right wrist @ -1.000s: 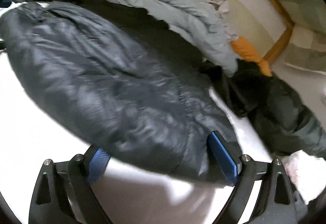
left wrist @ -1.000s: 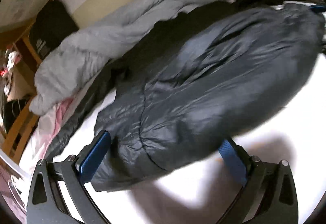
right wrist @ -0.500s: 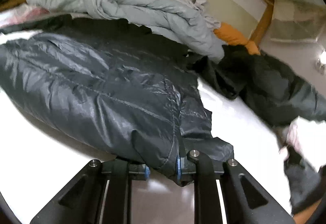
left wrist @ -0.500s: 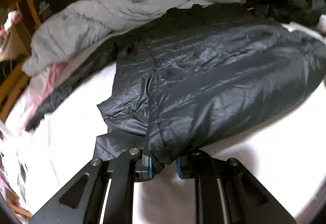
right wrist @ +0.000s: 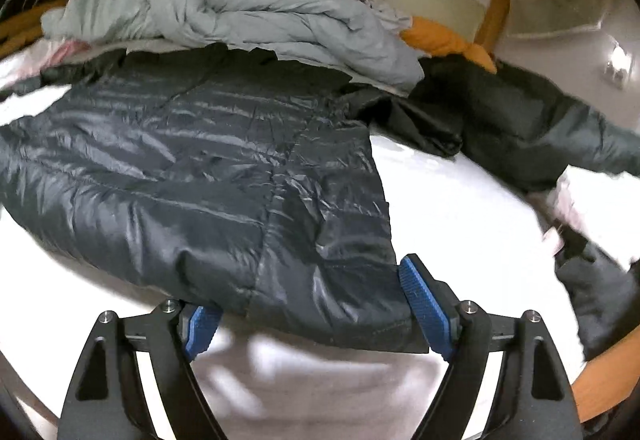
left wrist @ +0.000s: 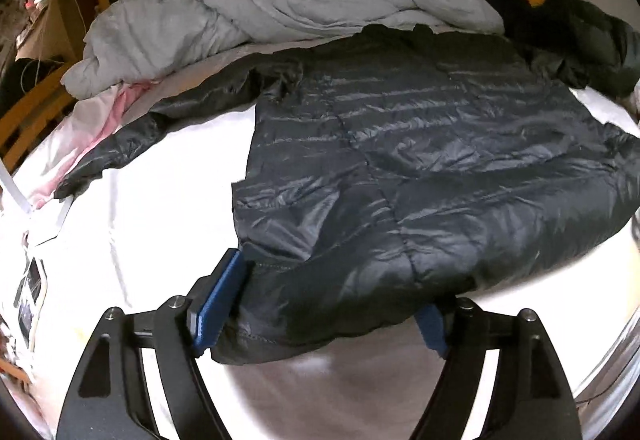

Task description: Fold large clothes

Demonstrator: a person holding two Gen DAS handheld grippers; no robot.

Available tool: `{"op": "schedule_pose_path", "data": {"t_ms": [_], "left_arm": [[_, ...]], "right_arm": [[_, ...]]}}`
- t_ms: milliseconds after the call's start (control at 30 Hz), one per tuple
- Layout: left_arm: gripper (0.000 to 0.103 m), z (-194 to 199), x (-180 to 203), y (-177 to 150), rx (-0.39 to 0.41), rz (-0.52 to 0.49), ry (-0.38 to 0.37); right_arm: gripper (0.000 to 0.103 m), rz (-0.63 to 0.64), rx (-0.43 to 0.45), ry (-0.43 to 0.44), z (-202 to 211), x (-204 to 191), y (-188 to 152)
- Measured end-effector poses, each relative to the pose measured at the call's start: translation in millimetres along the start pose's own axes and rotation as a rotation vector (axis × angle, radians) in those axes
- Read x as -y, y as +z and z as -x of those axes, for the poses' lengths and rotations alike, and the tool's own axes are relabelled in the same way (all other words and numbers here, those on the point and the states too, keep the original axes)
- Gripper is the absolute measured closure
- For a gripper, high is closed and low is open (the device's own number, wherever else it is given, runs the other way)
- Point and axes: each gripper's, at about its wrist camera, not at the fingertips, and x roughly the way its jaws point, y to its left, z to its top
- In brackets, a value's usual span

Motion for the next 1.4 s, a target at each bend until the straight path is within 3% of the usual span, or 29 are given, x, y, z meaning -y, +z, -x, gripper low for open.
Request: {"op": "schedule_pose_path", "data": {"t_ms": [133, 367, 567, 767, 900, 1033, 1100, 1167, 1200, 1233, 1300, 1400], "left_arm": [[0.024, 2, -1, 30, 0.037, -0.008, 0.018], [0.015, -32, -14, 111, 0.086, -0.022, 0.075], [0.014, -87, -48, 139, 0.041, 0.112, 0.005], [0.006, -85, -76, 111, 0.095, 0.231, -0.123], [0.006, -97, -82, 105, 0.055, 0.275, -0.180], [0.006, -117, -87, 107, 0.016, 0.367, -0.275], [0.006, -125, -87, 106, -0.002, 0.384, -0.258], [0.006, -125, -84, 104, 0.014, 0.374, -0.206], [0.007, -123, -82, 103, 0.028, 0.359, -0.201], [0.009, -121, -79, 103, 0.039, 0.345, -0.206], [0.022, -115, -72, 102, 0.063, 0.301, -0.236], [0.063, -112, -59, 103, 0.052, 0.232, -0.170]], "right_arm": [[0.019, 0.037, 0.037, -0.029, 0, 1, 17], [0.018, 0.007, 0.112, -0.062, -27, 14, 97], [0.018, -0.050, 0.090, -0.072, -91, 26, 138], [0.016, -0.218, 0.109, -0.023, -97, 67, 117], [0.015, -0.388, 0.078, 0.034, -95, 105, 94], [0.014, -0.557, -0.048, 0.273, -118, 131, 68], [0.015, -0.601, -0.103, 0.342, -136, 130, 61], [0.043, -0.564, -0.116, 0.341, -145, 119, 64], [0.075, -0.527, -0.115, 0.340, -147, 112, 67], [0.085, -0.468, -0.104, 0.334, -150, 101, 75], [0.090, -0.401, -0.063, 0.288, -150, 87, 84], [0.092, -0.344, -0.014, 0.284, -154, 72, 97]]}}
